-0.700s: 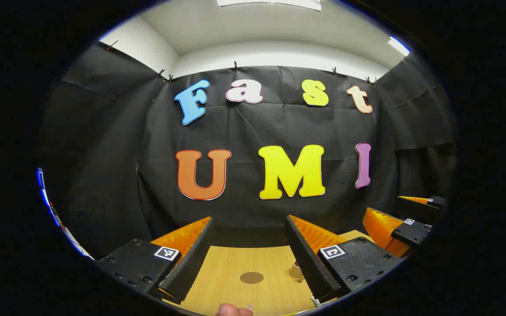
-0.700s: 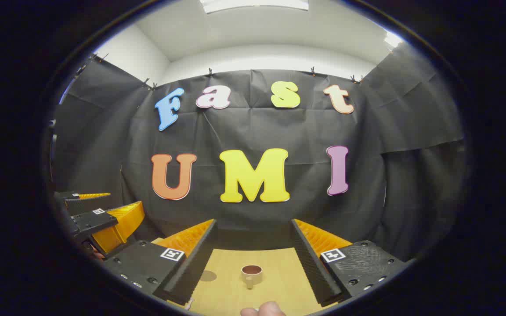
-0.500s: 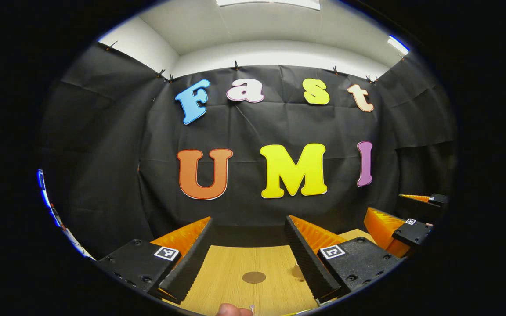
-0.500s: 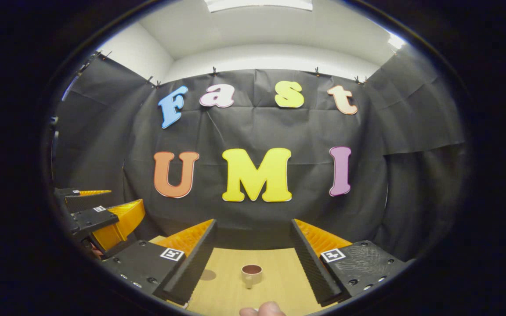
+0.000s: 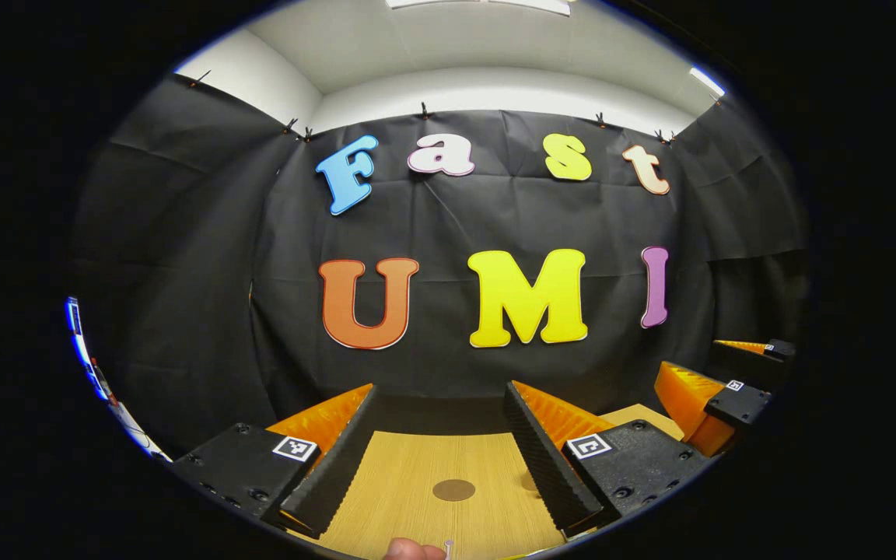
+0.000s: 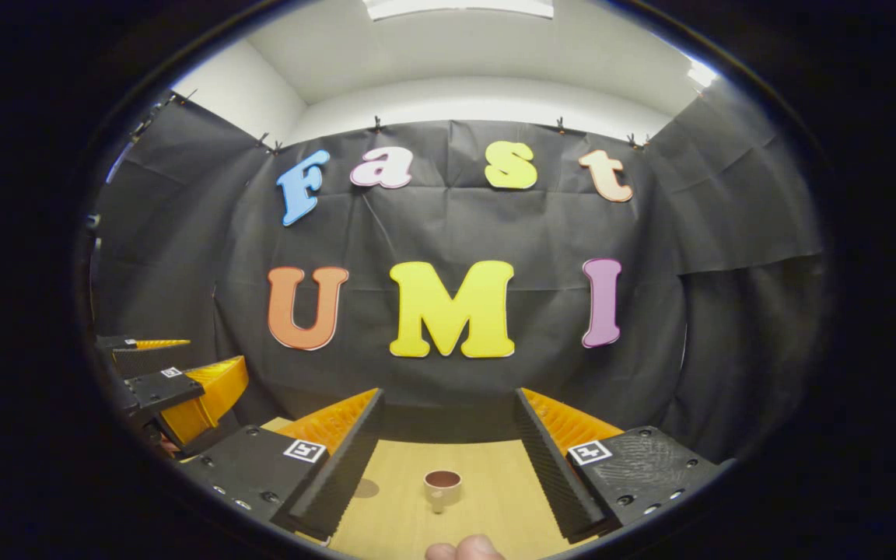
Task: Put the toothbrush and toothpaste on the desktop into the cup, then pick up the cup and place it on the coaster on the desktop.
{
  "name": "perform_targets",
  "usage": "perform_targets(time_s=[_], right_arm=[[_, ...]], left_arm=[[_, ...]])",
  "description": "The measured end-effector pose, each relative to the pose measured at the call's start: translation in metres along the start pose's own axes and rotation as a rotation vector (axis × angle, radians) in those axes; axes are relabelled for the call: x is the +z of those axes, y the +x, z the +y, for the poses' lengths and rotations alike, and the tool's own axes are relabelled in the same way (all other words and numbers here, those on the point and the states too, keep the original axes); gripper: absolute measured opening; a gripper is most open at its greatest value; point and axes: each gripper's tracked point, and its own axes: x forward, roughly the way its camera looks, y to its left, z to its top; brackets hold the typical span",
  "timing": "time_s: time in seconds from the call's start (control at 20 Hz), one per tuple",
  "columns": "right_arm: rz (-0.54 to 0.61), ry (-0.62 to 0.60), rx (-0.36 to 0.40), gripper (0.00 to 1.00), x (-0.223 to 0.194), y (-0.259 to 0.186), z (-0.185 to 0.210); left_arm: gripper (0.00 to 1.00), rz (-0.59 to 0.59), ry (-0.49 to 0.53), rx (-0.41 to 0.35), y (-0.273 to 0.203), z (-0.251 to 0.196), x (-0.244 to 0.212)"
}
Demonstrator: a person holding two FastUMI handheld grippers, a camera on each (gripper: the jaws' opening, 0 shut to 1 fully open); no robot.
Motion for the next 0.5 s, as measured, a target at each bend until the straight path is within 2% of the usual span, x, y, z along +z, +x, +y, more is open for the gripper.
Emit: perform_targets(time_s=[0.5], right_arm=[[0.083,-0.014,-0.008,0.97,-0.029,0.003,-0.011]], left_arm=[[1.00,0.035,-0.032,-0.029,0.003,-0.010,-0.021]])
